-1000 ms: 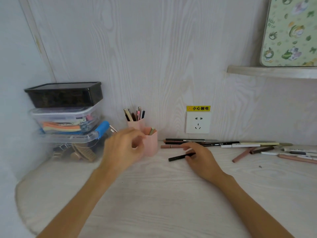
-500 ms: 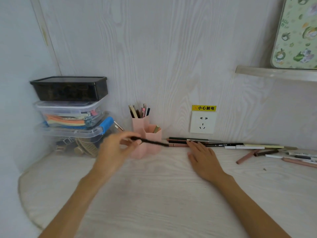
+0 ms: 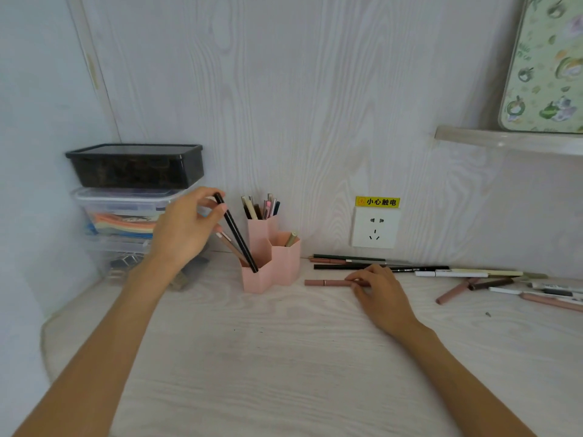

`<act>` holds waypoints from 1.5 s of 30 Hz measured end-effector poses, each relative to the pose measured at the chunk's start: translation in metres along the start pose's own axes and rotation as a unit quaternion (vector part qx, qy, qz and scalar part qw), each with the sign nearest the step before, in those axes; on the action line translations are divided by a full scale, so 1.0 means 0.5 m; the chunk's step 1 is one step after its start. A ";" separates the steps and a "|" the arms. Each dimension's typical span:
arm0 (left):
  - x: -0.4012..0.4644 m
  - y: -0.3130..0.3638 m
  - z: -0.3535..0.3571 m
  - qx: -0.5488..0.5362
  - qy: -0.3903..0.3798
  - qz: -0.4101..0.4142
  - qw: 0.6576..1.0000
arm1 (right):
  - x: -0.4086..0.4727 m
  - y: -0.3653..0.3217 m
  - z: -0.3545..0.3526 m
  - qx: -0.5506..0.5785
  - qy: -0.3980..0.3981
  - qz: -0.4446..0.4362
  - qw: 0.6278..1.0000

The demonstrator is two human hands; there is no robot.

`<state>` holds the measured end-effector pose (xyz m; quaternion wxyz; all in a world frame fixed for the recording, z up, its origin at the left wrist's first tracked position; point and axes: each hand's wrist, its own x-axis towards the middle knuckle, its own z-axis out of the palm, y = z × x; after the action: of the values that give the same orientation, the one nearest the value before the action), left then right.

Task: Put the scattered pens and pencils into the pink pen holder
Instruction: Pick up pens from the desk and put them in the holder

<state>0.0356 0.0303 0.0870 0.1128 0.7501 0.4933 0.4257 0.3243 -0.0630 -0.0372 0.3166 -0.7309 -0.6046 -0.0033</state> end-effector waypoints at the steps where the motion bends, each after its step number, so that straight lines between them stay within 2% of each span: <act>1: 0.001 -0.002 0.000 -0.026 0.016 -0.004 1.000 | 0.000 -0.001 0.000 0.002 -0.003 -0.001 1.000; 5: -0.009 -0.015 0.022 -0.046 0.031 0.004 0.998 | 0.001 -0.001 0.000 0.003 -0.003 -0.002 1.000; 9: -0.028 -0.037 0.085 -0.026 0.046 -0.044 0.998 | 0.000 -0.001 -0.002 0.006 -0.006 0.003 1.000; 12: -0.042 -0.049 0.113 0.016 0.119 -0.038 0.992 | 0.000 -0.003 -0.004 0.009 -0.008 0.001 1.000; 15: -0.052 -0.054 0.125 0.093 0.133 -0.003 0.987 | 0.000 -0.002 -0.005 0.009 -0.009 0.001 1.000; 18: -0.089 -0.055 0.138 0.055 0.141 0.015 0.988 | 0.002 -0.002 -0.003 0.012 -0.011 -0.003 1.000; 20: -0.129 -0.043 0.146 0.027 0.088 0.067 0.994 | 0.002 -0.008 -0.003 0.021 -0.007 -0.011 1.000; 23: -0.160 -0.026 0.169 0.075 -0.057 0.132 0.987 | 0.000 -0.029 -0.011 0.102 0.011 -0.042 0.994; 24: -0.162 -0.023 0.177 0.060 -0.085 0.118 0.988 | -0.003 -0.041 -0.015 0.141 0.006 -0.055 0.989; 26: -0.161 -0.016 0.189 -0.046 -0.099 0.073 0.991 | -0.011 -0.063 -0.021 0.190 -0.010 -0.076 0.979; 29: -0.163 -0.008 0.186 -0.226 -0.060 0.043 0.971 | -0.020 -0.093 -0.016 0.221 -0.023 -0.103 0.970; 32: -0.160 -0.005 0.166 -0.262 0.015 0.076 0.962 | -0.018 -0.104 -0.005 0.217 -0.046 -0.106 0.969; 33: -0.156 -0.010 0.158 -0.254 0.069 0.090 0.961 | -0.010 -0.095 0.001 0.180 -0.047 -0.088 0.979; 35: -0.146 -0.026 0.143 -0.236 0.184 0.097 0.949 | 0.007 -0.062 0.009 0.029 -0.045 -0.043 0.998; 37: -0.135 -0.042 0.128 -0.230 0.253 0.082 0.936 | 0.016 -0.030 0.018 -0.086 -0.081 0.002 0.993; 40: -0.123 -0.055 0.116 -0.219 0.259 0.053 0.939 | 0.021 -0.017 0.030 -0.108 -0.107 0.003 0.988; 45: -0.111 -0.064 0.103 -0.163 0.268 0.030 0.949 | 0.018 -0.013 0.034 -0.102 0.009 -0.044 0.994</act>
<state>0.0452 0.0121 0.0075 0.0839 0.5943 0.4066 0.6888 0.3146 -0.0469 -0.0445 0.2460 -0.7319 -0.6297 -0.0856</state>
